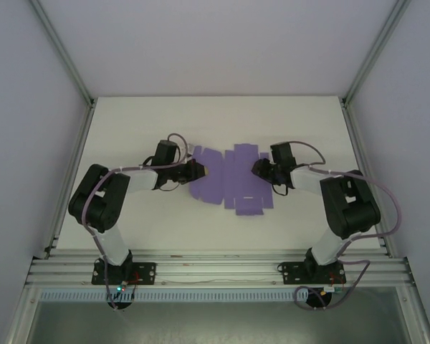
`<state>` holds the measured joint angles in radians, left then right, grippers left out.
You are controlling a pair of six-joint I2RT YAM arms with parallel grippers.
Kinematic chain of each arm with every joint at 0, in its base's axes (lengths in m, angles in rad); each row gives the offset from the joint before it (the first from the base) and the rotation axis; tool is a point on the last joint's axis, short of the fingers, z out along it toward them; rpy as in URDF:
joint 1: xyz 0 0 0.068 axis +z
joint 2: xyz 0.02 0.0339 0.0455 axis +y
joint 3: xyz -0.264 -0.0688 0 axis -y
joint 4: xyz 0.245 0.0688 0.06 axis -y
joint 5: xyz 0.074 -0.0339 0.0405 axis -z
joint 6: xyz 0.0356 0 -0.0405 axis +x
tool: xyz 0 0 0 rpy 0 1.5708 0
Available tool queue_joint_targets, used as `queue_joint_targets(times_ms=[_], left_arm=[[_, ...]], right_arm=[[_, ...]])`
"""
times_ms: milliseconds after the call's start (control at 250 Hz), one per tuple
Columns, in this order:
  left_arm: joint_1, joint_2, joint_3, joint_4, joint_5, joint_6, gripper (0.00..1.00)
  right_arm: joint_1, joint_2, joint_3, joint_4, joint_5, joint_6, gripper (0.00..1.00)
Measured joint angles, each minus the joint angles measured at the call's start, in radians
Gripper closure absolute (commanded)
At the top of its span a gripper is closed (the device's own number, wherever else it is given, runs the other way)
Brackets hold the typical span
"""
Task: Assemble paper box
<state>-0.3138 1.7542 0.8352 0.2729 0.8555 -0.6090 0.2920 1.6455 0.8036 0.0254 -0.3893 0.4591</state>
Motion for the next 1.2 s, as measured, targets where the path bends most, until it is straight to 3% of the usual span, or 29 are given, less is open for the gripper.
queue_joint_targets(times_ms=[212,392,600,867,1047,1115,1203], left_arm=[[-0.005,-0.124,0.023,-0.039,0.001,0.043,1.0],[-0.005,-0.275,0.095,-0.045,0.019,0.07,1.0],[-0.005,-0.406,0.181,-0.046,0.039,0.113,1.0],[-0.005,-0.548,0.163,-0.018,0.063,0.11,1.0],[-0.005,-0.613,0.138,-0.007,0.072,0.103,1.0],[-0.005,-0.631,0.124,0.002,0.072,0.102,1.0],[-0.004,-0.639,0.115,0.015,0.071,0.101,1.0]], right_arm=[[-0.109,-0.221,-0.023,-0.051,-0.118,-0.076,0.05],[-0.219,-0.415,-0.058,-0.053,-0.252,-0.151,0.04],[-0.269,-0.525,-0.072,-0.053,-0.391,-0.176,0.08],[-0.282,-0.576,-0.028,-0.039,-0.588,-0.2,0.17],[-0.283,-0.555,0.035,-0.012,-0.698,-0.204,0.35],[-0.283,-0.542,0.046,0.008,-0.74,-0.199,0.49],[-0.285,-0.531,0.051,0.022,-0.769,-0.195,0.6]])
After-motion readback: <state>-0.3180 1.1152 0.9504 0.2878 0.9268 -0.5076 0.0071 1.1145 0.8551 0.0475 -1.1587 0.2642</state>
